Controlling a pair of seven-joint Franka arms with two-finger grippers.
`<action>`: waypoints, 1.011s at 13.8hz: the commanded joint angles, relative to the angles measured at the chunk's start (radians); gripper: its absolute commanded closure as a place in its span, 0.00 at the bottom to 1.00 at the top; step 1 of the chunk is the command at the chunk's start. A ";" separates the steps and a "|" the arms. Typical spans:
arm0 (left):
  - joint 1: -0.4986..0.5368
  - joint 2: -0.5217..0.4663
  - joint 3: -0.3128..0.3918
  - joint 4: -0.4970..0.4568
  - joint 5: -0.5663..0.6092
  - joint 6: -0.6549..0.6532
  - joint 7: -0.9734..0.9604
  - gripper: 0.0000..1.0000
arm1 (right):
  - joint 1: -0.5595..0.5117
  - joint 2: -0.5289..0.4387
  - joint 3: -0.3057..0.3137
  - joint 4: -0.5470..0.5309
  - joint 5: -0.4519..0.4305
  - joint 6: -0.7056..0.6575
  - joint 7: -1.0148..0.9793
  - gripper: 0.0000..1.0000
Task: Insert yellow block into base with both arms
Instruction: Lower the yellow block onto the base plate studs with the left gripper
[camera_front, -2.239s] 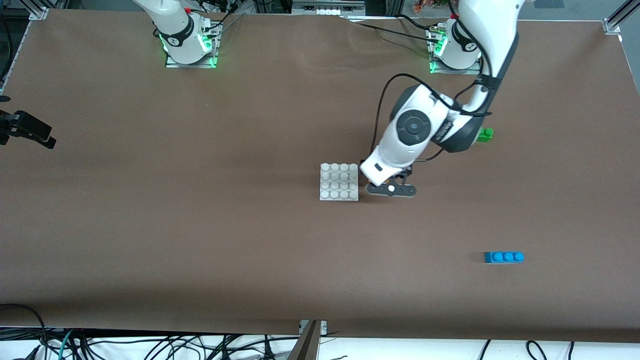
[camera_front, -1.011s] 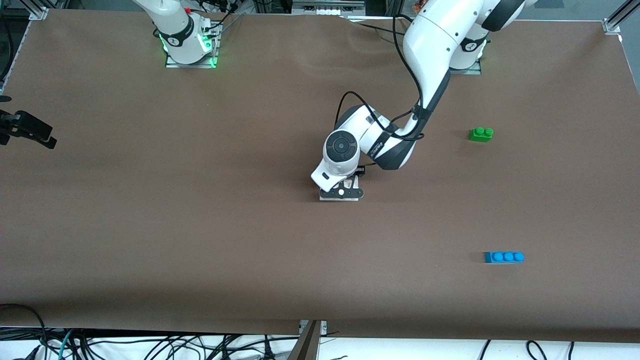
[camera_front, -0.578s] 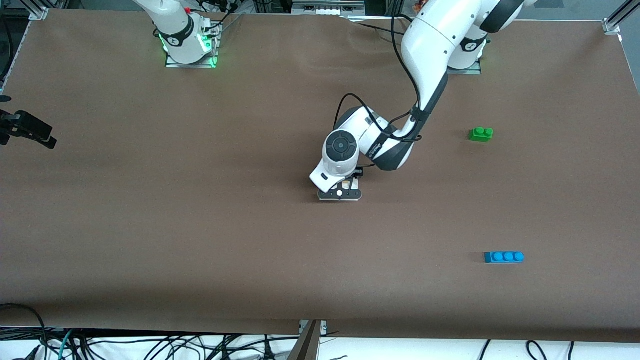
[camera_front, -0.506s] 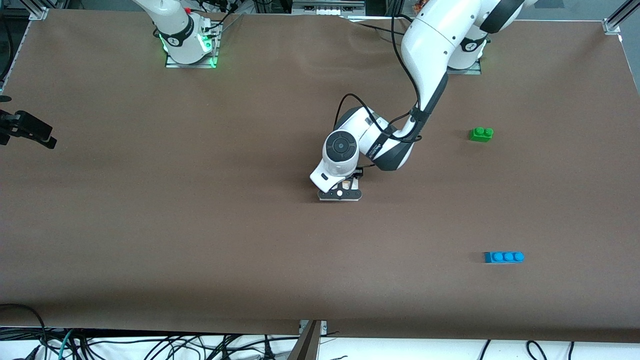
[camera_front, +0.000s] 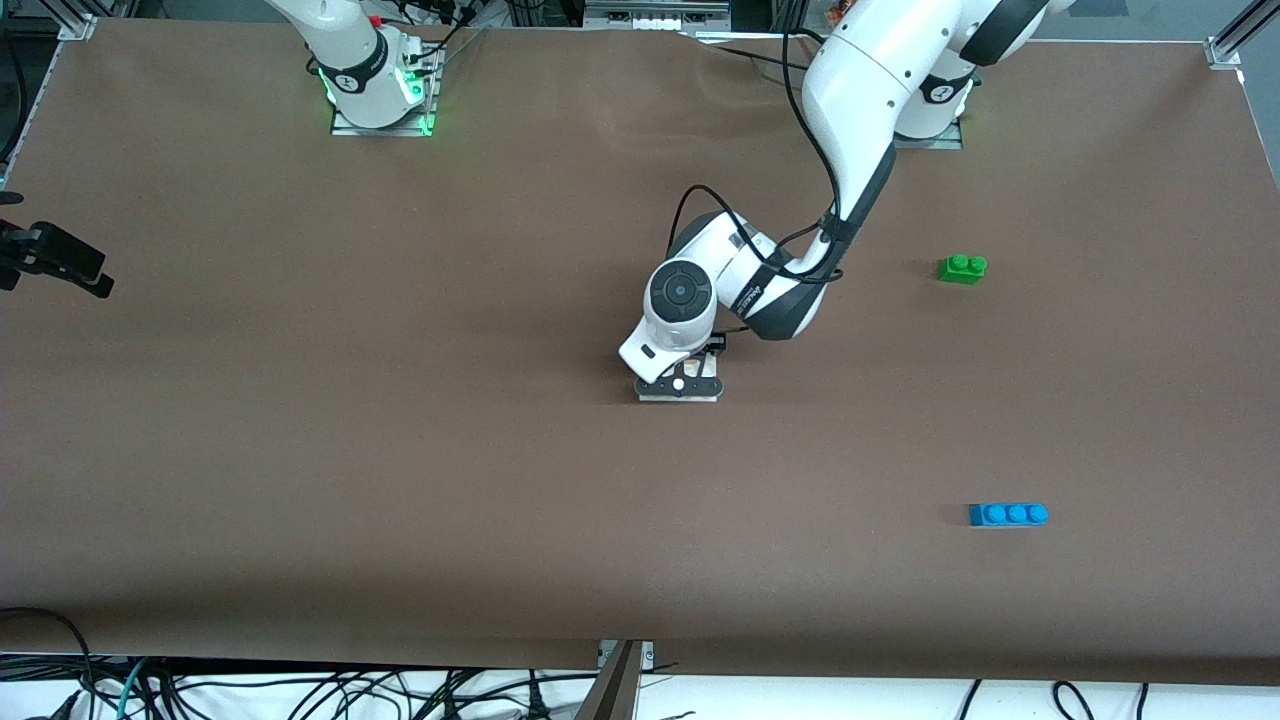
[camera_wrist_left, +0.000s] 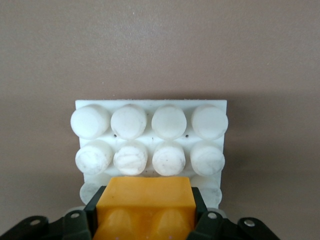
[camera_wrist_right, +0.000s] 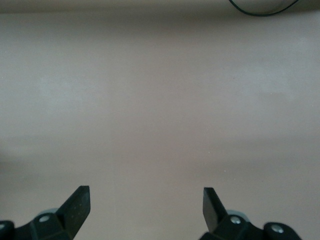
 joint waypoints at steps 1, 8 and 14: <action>-0.004 -0.020 0.001 -0.019 0.022 -0.014 0.006 0.72 | -0.007 -0.008 0.009 -0.004 -0.006 -0.008 -0.007 0.00; -0.010 -0.009 0.001 -0.019 0.030 -0.009 0.009 0.72 | -0.007 -0.006 0.009 -0.004 -0.006 -0.008 -0.007 0.00; -0.010 -0.006 0.001 -0.019 0.030 0.017 0.044 0.72 | -0.007 -0.006 0.009 -0.004 -0.006 -0.008 -0.006 0.00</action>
